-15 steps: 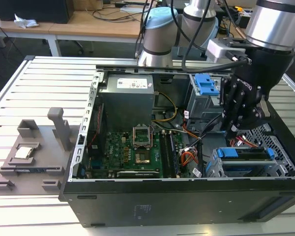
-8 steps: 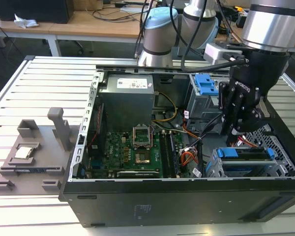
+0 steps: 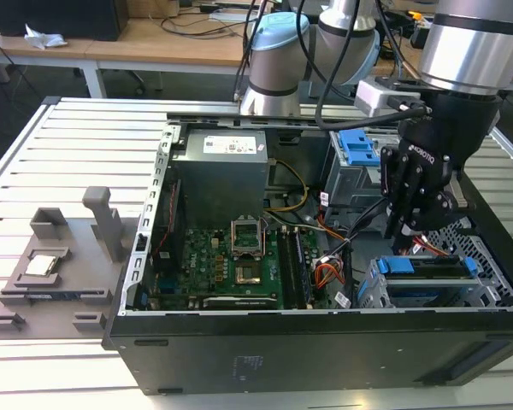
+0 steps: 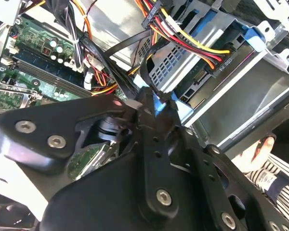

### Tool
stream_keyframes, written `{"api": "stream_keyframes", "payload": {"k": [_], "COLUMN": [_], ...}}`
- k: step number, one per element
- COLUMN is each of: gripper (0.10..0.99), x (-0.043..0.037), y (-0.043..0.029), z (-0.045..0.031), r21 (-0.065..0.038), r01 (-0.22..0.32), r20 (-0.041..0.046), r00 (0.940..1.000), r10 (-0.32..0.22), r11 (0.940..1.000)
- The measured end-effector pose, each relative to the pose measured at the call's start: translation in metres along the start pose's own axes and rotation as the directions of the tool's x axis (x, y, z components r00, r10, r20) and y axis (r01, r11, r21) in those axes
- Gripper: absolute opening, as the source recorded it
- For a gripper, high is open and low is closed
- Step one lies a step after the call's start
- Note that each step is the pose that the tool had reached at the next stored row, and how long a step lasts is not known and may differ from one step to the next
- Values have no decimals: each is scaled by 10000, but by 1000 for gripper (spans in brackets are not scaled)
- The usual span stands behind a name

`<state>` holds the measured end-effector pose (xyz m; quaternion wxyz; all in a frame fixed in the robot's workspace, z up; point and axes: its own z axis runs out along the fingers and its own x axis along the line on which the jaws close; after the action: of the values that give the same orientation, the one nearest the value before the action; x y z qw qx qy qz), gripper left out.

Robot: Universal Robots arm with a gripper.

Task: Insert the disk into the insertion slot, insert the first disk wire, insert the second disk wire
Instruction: 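Insert the second disk wire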

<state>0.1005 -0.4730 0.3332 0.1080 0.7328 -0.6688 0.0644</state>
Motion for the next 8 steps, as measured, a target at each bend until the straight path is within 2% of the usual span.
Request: {"api": "stream_keyframes", "payload": {"k": [1,2,6,8], "gripper": [286,200,200,200], "x": [0,0,1,27], "y": [0,0,0,2], "z": [0,0,1,-15], "r21": [0,0,0,0], "r01": [0,-1,-1,0], "r20": [0,0,-1,-8], "r00": [10000,10000,10000,10000], "r10": [0,1,1,0], "r11": [10000,10000,10000,10000]}}
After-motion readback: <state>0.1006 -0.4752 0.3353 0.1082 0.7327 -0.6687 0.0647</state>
